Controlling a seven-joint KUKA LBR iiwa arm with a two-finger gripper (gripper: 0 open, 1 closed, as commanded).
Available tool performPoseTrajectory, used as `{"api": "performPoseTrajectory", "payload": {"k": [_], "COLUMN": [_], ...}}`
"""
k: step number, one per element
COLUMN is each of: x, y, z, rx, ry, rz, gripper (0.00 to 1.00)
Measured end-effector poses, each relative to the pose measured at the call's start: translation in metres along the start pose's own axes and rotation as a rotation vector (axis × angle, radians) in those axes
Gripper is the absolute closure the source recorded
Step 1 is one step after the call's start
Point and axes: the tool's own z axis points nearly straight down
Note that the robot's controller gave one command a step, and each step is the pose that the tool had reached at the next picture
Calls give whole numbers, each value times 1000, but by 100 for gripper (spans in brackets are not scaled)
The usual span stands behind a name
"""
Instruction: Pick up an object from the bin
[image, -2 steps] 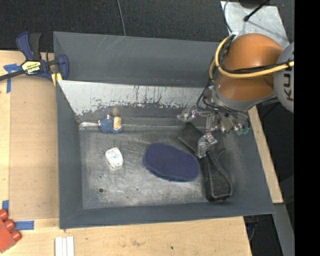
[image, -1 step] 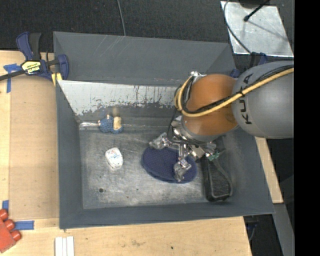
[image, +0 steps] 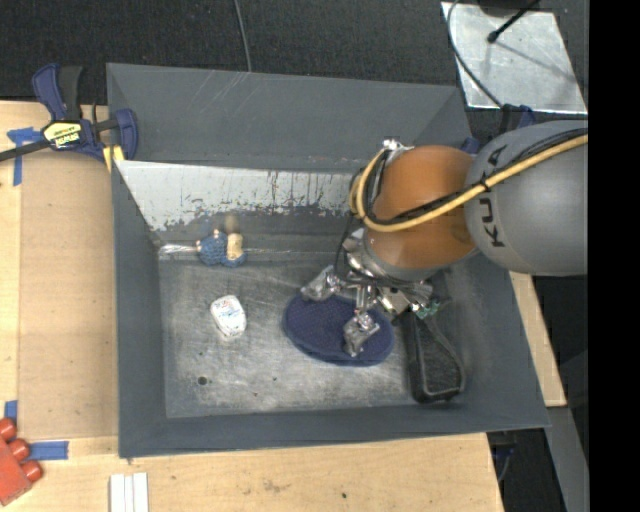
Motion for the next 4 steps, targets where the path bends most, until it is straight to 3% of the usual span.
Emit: {"api": "performPoseTrajectory", "payload": {"k": [1, 2, 3, 4], "x": [-6, -4, 59, 49], "y": [0, 1, 58, 55], "z": [-145, -140, -35, 21], "rx": [-3, -9, -16, -11], "ry": [4, 12, 19, 9], "rz": [-38, -36, -277, -555], "gripper": [100, 0, 0, 0]}}
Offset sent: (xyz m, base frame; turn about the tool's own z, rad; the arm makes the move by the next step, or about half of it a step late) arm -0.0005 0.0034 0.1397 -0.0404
